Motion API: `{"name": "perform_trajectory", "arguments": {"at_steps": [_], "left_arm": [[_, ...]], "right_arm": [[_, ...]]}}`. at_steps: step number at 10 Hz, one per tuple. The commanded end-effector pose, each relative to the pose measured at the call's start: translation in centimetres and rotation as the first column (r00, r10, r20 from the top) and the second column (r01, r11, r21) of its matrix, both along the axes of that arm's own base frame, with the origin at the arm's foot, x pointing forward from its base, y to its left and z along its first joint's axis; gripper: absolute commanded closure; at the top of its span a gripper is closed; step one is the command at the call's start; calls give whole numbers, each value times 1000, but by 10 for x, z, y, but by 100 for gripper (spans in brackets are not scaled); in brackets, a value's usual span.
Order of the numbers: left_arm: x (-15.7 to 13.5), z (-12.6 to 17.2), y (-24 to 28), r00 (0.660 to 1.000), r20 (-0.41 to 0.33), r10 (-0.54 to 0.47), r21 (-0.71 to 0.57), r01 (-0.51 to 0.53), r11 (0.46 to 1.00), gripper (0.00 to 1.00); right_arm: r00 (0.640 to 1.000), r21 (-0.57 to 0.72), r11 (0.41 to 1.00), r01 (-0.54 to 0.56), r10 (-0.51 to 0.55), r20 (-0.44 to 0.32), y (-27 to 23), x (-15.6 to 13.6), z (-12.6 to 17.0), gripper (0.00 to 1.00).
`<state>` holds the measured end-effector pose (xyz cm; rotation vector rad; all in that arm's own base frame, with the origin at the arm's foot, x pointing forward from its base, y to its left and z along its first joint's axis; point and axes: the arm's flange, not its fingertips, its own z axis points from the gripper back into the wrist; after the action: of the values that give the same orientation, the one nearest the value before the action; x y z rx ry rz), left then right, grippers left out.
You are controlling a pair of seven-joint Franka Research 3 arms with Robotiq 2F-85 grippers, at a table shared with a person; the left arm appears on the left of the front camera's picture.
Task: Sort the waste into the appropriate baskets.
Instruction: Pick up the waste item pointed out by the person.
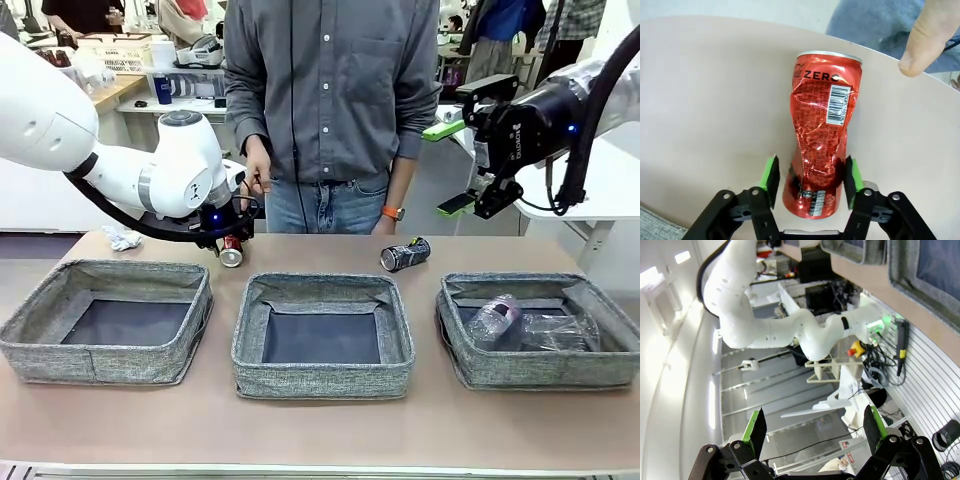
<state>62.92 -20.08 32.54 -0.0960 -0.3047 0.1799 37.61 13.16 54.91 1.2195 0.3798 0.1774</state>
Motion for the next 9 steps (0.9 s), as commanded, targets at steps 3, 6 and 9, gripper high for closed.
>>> {"name": "perform_trajectory", "arguments": {"at_steps": [3, 6, 9], "left_arm": [[0, 4, -5, 999, 18, 31, 37, -32, 999, 100], [0, 3, -4, 999, -17, 31, 98, -29, 995, 100], [-2, 7, -3, 999, -28, 29, 131, -25, 991, 100]], "right_arm": [[1000, -3, 1000, 20, -20, -7, 1, -1, 3, 0], [1000, -3, 1000, 20, -20, -7, 1, -1, 3, 0], [1000, -3, 1000, 20, -20, -7, 1, -1, 3, 0]]}}
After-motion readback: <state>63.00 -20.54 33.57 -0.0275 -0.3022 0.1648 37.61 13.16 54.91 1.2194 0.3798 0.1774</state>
